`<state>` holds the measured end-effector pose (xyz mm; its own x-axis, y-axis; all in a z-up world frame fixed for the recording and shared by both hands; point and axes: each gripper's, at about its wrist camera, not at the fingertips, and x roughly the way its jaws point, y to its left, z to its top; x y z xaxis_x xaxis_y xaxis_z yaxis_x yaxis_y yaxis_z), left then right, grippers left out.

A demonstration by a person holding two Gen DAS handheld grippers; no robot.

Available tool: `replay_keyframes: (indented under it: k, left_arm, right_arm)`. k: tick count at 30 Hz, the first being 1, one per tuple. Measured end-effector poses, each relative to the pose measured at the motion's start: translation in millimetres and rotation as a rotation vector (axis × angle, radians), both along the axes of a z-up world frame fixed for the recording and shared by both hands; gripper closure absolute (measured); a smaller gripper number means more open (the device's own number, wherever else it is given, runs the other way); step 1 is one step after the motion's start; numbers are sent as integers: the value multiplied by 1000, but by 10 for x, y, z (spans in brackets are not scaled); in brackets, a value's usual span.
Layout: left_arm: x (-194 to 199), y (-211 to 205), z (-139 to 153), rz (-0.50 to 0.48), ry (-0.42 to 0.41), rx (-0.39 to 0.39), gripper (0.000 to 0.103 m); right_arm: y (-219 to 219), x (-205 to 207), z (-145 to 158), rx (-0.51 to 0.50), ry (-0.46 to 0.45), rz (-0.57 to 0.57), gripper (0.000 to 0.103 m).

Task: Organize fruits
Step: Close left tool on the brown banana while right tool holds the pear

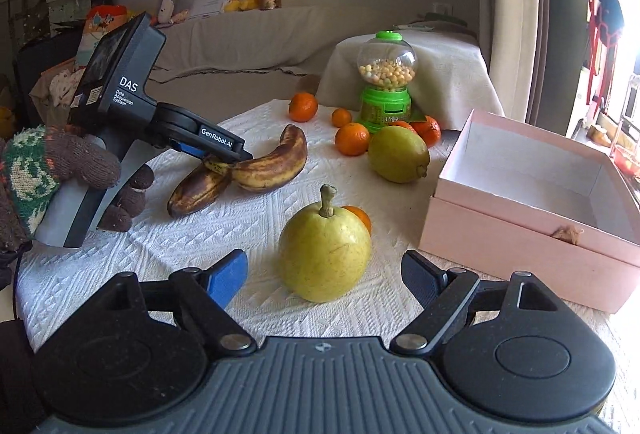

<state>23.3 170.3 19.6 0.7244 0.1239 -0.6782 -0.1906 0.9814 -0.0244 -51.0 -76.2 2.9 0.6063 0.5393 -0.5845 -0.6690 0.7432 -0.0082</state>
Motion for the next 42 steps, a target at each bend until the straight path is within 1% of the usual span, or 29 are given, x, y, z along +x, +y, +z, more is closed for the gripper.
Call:
replay_keyframes:
  k: [2, 6, 7, 8, 9, 10, 11, 12, 14, 16, 18, 19, 20, 22, 26, 28, 29, 31, 33, 34, 35, 37, 38, 41, 42]
  left_arm:
    - [-72, 80, 30, -48, -17, -5, 38]
    - [-93, 193, 73, -87, -7, -45, 35]
    - [-81, 197, 73, -82, -1, -53, 35]
    - [-34, 197, 66, -66, 11, -75, 37]
    - [1, 194, 54, -52, 23, -100, 43]
    - [53, 188, 29, -25, 43, -128, 42]
    - [93, 174, 10, 0, 61, -139, 42]
    - [122, 147, 1, 16, 57, -131, 40]
    - [174, 97, -4, 32, 67, -114, 39]
    - [204, 63, -3, 74, 78, -111, 40]
    - [216, 29, 0, 109, 86, -97, 43]
    - [218, 9, 4, 116, 92, -72, 48]
    - [222, -8, 8, 102, 101, -45, 50]
    - [195, 10, 28, 31, 103, -30, 53]
    - [57, 76, 114, -116, 167, 43, 59]
    - [-23, 157, 141, -134, 187, 15, 61]
    - [-64, 208, 149, -129, 186, -18, 62]
    - [-114, 276, 139, -94, 169, -85, 62]
    - [-93, 254, 76, -70, 165, -103, 60]
    - [-82, 233, 46, -56, 162, -101, 60]
    - [-79, 197, 35, -46, 142, -77, 61]
    - [-62, 137, 27, -57, 145, -48, 56]
    - [-65, 126, 25, -64, 144, -43, 54]
    - [-123, 130, 6, -75, 121, -37, 54]
    - [-153, 150, -4, -73, 109, -48, 54]
  right_arm:
    - [41, 48, -33, -2, 17, -6, 18]
    - [38, 86, -89, -12, 26, -23, 18]
    - [24, 88, -104, -12, 31, -29, 18]
    - [11, 95, -124, -12, 39, -35, 18]
    - [-3, 101, -146, -11, 48, -41, 18]
    - [-9, 118, -174, -10, 59, -45, 18]
    - [-11, 135, -199, -12, 70, -49, 18]
    - [-9, 148, -223, -16, 78, -53, 18]
    - [-5, 165, -241, -22, 89, -57, 18]
    - [-5, 173, -241, -27, 88, -70, 18]
    - [0, 198, -258, -39, 99, -87, 18]
    - [2, 209, -266, -43, 104, -96, 18]
    - [-1, 219, -272, -43, 111, -99, 18]
    - [-19, 234, -281, -37, 117, -100, 18]
    - [-49, 245, -282, -25, 126, -102, 18]
    - [-46, 236, -281, -25, 123, -100, 18]
    - [-48, 232, -280, -24, 120, -99, 18]
    - [-55, 236, -271, -17, 117, -95, 18]
    - [-61, 218, -267, -15, 112, -94, 18]
    - [-63, 215, -264, -14, 109, -94, 18]
    - [-61, 207, -258, -14, 103, -94, 18]
    - [-58, 165, -229, -13, 78, -88, 18]
    - [-42, 141, -207, -17, 57, -81, 18]
    - [56, 85, -144, -50, -15, -47, 18]
    - [108, 76, -121, -60, -32, -31, 18]
